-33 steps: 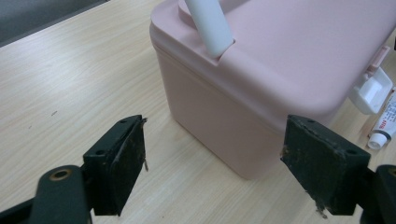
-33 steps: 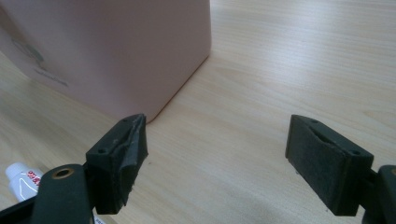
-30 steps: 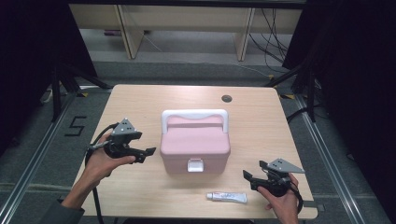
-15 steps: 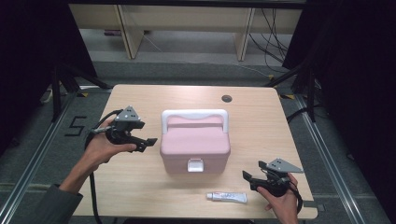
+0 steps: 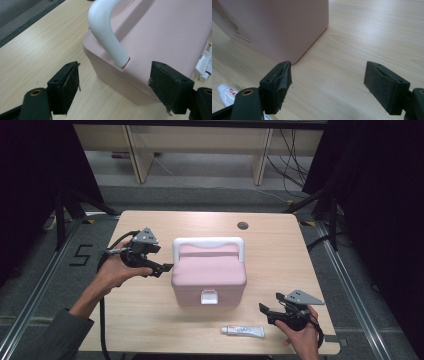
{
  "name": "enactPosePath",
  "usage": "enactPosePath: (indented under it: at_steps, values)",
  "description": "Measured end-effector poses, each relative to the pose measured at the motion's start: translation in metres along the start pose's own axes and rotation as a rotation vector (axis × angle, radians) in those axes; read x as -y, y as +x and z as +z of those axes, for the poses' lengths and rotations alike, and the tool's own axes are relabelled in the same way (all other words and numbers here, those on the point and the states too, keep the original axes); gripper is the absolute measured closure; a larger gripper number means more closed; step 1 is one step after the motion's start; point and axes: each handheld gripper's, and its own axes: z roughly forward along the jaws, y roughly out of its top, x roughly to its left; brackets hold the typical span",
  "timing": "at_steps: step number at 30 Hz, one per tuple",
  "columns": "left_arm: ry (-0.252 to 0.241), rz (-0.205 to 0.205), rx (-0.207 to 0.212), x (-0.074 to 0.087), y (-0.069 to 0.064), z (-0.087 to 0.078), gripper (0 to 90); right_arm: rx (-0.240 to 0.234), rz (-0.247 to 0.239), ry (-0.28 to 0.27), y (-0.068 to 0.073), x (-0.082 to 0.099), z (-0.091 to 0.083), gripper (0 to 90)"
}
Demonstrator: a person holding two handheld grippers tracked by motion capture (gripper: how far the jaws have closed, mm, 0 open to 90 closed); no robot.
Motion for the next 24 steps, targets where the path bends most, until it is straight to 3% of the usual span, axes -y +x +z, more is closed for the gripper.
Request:
enactPosePath:
  at_steps: [1,5,12,15,16,21,24]
  values:
    - [0.002,-0.001,-0.006,-0.001,0.000,0.001,23.3,0.006,-0.038,-0.005,-0.002,-0.001,0.000,23.3]
    - [0.002,-0.005,-0.007,-0.008,0.001,0.004,23.3,0.004,-0.032,-0.003,-0.002,-0.001,0.000,23.4]
    - [0.023,0.028,-0.021,-0.020,0.003,0.004,23.0,-0.002,-0.039,-0.003,-0.002,-0.001,0.000,23.7]
    - [0.029,0.037,-0.029,-0.025,0.003,0.004,22.9,-0.026,-0.015,-0.006,-0.001,0.000,0.002,23.7]
    - [0.031,0.040,-0.025,-0.028,0.003,0.004,22.9,-0.009,-0.029,-0.007,-0.002,0.000,0.001,23.7]
    - [0.053,0.063,-0.014,-0.037,0.003,0.006,21.5,-0.030,-0.014,-0.010,-0.001,0.000,0.002,23.7]
    - [0.060,0.074,-0.020,-0.041,0.002,0.007,21.3,-0.011,-0.036,0.001,-0.002,-0.001,0.001,23.8]
